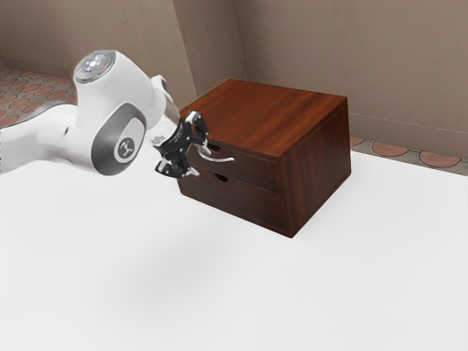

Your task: Pull the drawer handle with one arm to open the drawer

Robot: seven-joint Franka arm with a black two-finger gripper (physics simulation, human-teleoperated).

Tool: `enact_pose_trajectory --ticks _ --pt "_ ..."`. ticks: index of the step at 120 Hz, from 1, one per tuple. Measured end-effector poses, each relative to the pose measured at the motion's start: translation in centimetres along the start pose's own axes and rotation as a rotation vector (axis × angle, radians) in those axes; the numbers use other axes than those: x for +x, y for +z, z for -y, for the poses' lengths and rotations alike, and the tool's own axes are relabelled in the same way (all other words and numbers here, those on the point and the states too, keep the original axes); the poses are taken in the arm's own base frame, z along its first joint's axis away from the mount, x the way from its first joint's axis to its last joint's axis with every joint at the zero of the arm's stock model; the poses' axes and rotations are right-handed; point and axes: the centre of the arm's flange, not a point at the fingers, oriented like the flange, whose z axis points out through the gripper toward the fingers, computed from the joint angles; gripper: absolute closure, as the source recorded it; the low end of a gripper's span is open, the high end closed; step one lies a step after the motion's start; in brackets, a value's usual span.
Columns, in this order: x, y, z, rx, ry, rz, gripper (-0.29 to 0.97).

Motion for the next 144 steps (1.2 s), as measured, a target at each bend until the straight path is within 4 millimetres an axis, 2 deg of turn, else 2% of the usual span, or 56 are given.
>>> enact_pose_trajectory --ticks 57,77,89,101,117,144 --pt "0.7 2.7 0.0 -0.012 -0.008 -0.011 0.41" --pt "0.8 2.9 -0.1 -0.016 -0.008 -0.013 0.41" --pt "0.8 2.7 -0.9 -0.031 -0.004 -0.016 0.42" --pt "0.4 3.5 -1.4 -0.030 0.003 -0.013 0.42" --pt "0.4 4.8 -1.3 -0.016 0.005 -0.009 0.42" --pt "1.0 5.5 -0.9 0.008 0.030 -0.013 0.46"
